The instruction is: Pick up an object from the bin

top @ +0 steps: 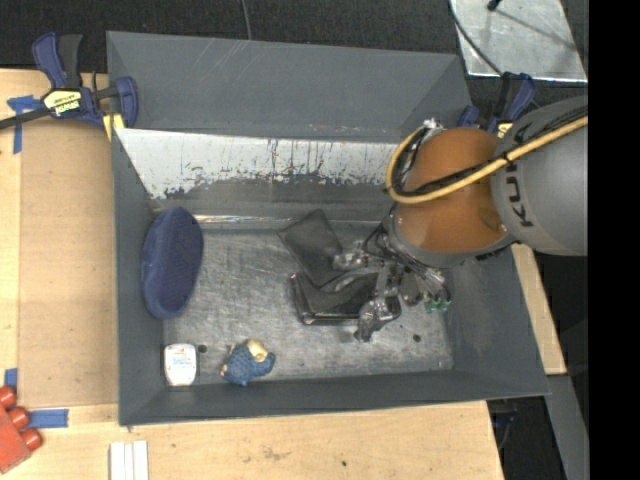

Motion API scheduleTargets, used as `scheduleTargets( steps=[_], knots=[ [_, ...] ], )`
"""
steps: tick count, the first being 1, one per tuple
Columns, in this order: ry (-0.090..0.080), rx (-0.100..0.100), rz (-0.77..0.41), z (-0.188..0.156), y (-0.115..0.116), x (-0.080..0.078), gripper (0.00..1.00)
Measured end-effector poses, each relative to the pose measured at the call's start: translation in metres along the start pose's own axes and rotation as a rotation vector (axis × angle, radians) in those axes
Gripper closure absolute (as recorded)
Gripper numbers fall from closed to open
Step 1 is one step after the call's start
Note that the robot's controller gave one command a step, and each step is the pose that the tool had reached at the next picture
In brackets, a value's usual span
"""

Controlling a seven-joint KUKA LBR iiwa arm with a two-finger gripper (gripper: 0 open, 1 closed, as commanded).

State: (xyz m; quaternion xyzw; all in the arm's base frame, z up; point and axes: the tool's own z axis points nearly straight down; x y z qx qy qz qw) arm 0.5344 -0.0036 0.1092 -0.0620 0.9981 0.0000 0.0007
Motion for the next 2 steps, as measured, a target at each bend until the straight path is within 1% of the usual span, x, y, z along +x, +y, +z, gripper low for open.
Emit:
scheduleTargets(
  steps=[1,2],
  knots=[
    [-0.001,-0.002,-0.002,0.0,0.001,-0.001,1.0],
    [-0.004,0.001,-0.131,-0.136,-0.011,-0.01,1.0]
  ],
)
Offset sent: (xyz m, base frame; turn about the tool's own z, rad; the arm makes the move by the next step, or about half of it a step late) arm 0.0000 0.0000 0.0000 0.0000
